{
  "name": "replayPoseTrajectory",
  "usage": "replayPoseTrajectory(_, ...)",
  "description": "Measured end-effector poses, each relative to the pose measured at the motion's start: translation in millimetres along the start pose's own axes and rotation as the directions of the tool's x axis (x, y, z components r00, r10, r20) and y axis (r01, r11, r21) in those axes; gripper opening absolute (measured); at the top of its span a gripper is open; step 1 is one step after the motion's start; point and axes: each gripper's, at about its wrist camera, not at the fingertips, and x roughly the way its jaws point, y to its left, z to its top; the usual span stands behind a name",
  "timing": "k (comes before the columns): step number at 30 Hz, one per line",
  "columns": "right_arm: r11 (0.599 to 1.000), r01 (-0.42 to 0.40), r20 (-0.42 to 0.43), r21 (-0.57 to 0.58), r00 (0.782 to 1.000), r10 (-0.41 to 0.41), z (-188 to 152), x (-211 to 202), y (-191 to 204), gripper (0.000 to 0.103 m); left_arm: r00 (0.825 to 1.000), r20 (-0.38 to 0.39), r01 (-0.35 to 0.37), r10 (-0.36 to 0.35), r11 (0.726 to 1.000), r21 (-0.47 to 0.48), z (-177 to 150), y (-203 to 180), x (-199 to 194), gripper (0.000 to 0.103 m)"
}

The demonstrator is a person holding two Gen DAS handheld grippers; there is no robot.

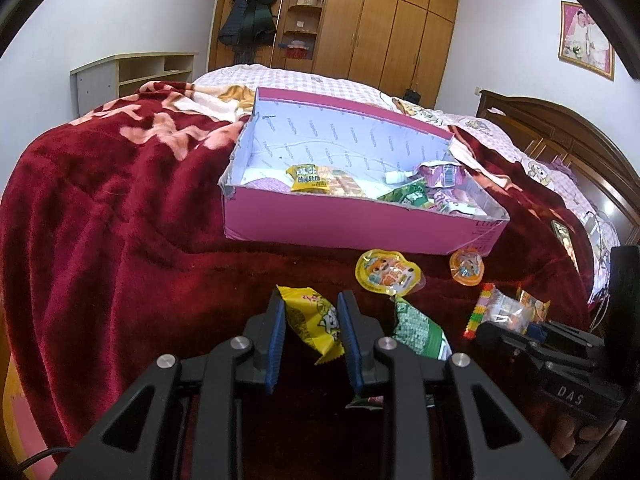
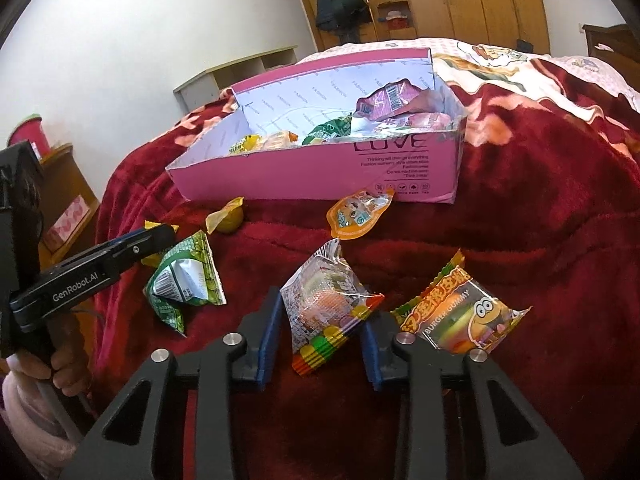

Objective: Organize snacks
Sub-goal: 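Grasp another yellow packet with the left gripper while the right grasps the rainbow candy pack, then carry the yellow packet into the box with the left gripper while the right brings the candy pack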

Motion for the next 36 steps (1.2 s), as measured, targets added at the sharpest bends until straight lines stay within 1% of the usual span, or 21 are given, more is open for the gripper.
replayPoseTrajectory(12,0.999,-0.040,0.071,-0.006,0.997,0.041,3,-17,8,0.028,1.000,0.028,0.006,-0.005,1.000,-0.011,8,-2,-14,0.027)
replayPoseTrajectory(18,0.999,-0.053,0.070,-0.007,0.996,0.053,7,-17,8,0.028,0.999,0.047,0.013,-0.012,1.000,-0.005,17,-4,-18,0.027)
replayPoseTrajectory(22,0.998,-0.059,0.060,-0.003,0.996,0.060,12,-14,7,0.028,0.998,0.061,-0.007,0.007,1.000,0.006,27,-5,-13,0.027)
replayPoseTrajectory(25,0.998,-0.063,0.058,-0.007,0.996,0.063,14,-13,6,0.028,0.998,0.067,-0.007,0.007,1.000,-0.001,36,-3,-8,0.027)
replayPoseTrajectory(36,0.996,-0.083,0.058,-0.037,0.995,0.085,30,-12,10,0.028,0.993,0.115,-0.022,0.020,1.000,0.020,76,-4,12,0.027)
